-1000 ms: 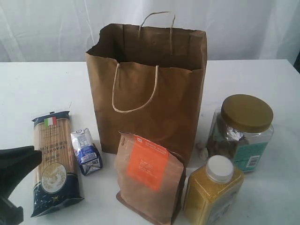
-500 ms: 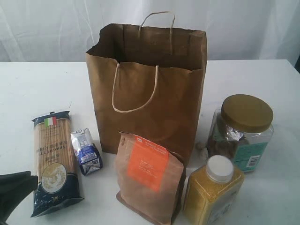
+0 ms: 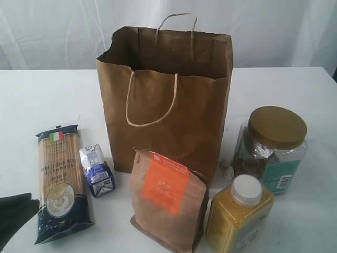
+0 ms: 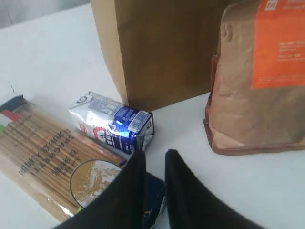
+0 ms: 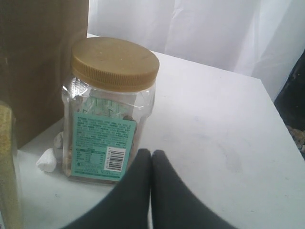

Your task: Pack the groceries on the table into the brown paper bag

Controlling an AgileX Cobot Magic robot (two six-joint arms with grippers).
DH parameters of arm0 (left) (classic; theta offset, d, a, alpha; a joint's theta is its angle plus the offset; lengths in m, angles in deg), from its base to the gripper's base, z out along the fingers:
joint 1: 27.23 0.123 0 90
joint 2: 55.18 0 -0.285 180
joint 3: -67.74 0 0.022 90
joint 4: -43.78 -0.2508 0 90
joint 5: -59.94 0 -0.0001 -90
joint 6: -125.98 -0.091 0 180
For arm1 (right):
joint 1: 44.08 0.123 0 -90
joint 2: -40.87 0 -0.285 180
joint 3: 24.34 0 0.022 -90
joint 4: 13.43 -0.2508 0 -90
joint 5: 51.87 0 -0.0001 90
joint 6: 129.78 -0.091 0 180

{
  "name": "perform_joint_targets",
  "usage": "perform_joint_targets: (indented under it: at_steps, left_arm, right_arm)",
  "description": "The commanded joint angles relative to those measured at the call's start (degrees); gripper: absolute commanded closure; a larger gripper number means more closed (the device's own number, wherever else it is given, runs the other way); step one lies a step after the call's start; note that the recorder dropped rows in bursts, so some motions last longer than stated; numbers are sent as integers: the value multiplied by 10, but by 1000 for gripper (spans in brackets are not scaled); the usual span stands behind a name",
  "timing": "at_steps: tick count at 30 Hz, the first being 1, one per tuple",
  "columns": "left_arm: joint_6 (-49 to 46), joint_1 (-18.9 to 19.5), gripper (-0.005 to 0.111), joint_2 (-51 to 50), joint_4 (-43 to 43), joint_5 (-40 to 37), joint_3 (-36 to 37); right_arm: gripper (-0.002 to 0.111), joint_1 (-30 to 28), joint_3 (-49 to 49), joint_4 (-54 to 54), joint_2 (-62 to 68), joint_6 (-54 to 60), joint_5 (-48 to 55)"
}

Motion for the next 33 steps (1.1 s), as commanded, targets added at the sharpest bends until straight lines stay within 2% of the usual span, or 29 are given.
perform_joint_targets:
  at_steps: [1, 6, 15, 33]
  left_arm:
    - [-1, -4, 85, 109, -62, -54, 25]
    - [-3, -4, 85, 212, -68, -139, 25]
    - [-3, -4, 85, 305, -68, -307, 25]
    - [-3, -4, 85, 305, -68, -305, 25]
  right_arm:
    - [108, -3, -3, 2, -4, -1, -3]
    - [108, -3, -3, 2, -4, -1, -3]
    - [108, -3, -3, 2, -4, -1, -3]
    - [108, -3, -3, 2, -4, -1, -6]
